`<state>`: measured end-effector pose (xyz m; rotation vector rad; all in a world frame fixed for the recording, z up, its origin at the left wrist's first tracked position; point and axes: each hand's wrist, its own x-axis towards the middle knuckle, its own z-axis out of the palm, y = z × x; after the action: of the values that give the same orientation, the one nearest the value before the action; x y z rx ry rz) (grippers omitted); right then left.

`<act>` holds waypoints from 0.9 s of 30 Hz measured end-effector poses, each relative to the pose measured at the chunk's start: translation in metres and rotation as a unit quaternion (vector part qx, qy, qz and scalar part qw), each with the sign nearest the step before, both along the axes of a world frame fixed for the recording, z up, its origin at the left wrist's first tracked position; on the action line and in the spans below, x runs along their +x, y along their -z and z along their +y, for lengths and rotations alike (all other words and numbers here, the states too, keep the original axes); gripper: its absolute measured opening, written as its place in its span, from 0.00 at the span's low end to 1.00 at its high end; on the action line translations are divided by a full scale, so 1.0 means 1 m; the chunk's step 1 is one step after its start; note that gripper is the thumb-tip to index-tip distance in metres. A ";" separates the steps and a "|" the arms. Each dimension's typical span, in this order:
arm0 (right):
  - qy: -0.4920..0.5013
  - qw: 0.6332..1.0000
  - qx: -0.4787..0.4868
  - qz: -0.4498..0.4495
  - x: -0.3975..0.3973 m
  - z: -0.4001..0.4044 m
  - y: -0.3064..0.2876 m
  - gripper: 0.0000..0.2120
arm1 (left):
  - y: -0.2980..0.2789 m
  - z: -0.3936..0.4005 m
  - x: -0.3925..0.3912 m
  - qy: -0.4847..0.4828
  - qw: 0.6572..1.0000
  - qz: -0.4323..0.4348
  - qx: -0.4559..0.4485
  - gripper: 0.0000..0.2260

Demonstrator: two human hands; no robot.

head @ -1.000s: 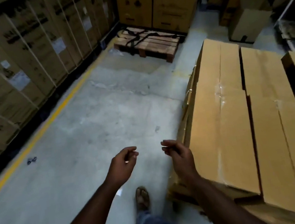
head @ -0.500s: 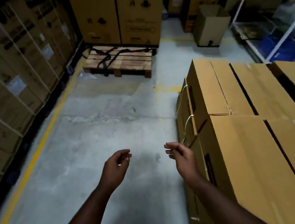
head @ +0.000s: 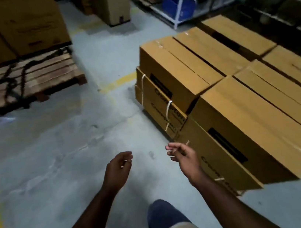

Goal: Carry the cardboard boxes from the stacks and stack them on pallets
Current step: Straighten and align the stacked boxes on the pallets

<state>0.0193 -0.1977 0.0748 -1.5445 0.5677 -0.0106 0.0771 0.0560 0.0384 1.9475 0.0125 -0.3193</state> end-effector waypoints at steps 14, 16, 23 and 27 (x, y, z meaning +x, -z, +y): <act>0.305 0.947 0.092 0.030 0.128 0.018 0.139 0.14 | 0.104 -0.061 0.220 0.264 0.961 0.074 0.042 0.13; 0.333 0.938 0.093 0.026 0.145 0.008 0.148 0.14 | 0.111 -0.085 0.247 0.285 0.954 0.085 0.036 0.11; 0.464 0.877 0.125 0.028 0.179 -0.008 0.234 0.09 | 0.198 -0.164 0.304 0.335 0.927 0.170 0.002 0.08; 0.509 0.846 0.153 0.034 0.192 -0.009 0.330 0.09 | 0.308 -0.178 0.321 0.341 0.917 0.206 0.006 0.05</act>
<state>0.2117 -0.2066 -0.2553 -0.7880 1.3257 -0.6485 0.3983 -0.1217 -0.2698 1.8081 -0.3989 -1.1899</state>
